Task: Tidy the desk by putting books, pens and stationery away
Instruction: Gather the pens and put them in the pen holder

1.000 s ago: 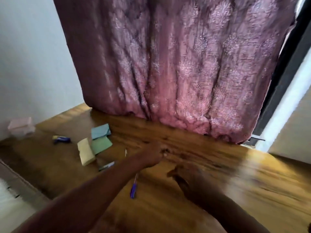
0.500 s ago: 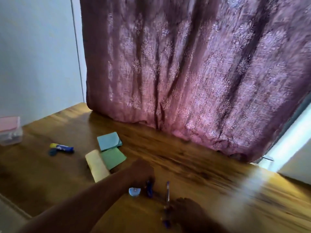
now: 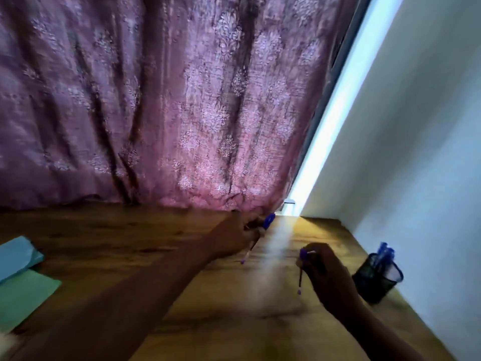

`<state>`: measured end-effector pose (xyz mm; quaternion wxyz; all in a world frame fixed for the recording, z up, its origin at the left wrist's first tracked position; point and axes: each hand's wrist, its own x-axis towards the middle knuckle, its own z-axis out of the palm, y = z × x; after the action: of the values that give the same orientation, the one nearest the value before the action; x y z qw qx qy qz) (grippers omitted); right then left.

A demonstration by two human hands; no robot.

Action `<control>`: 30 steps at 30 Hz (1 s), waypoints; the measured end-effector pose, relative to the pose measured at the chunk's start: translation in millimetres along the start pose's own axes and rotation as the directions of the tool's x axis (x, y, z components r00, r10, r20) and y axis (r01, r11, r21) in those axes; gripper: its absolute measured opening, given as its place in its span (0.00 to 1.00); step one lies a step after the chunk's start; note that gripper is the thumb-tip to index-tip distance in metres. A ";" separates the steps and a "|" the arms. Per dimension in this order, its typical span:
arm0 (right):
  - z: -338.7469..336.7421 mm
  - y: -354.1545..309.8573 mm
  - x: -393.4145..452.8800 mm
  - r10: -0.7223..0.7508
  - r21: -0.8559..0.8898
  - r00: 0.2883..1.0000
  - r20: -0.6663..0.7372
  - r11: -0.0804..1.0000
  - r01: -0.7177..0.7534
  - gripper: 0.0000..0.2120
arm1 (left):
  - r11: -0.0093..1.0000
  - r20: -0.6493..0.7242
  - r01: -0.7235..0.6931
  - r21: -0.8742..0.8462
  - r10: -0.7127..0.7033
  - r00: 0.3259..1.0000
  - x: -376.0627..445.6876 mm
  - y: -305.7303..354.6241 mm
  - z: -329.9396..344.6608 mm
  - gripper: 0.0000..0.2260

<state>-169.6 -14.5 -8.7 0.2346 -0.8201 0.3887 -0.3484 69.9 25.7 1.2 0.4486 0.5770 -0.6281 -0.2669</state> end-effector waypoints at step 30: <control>-144.8 229.1 42.3 0.189 0.113 0.936 -0.297 0.980 -0.162 0.08 | 0.983 0.018 0.183 0.006 -0.184 0.983 171.8 63.0 305.6 0.06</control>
<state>-368.1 -199.5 -48.6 0.2370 -0.7071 0.4764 -0.4656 -215.3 -183.7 -40.2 0.4150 0.6310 -0.5770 -0.3109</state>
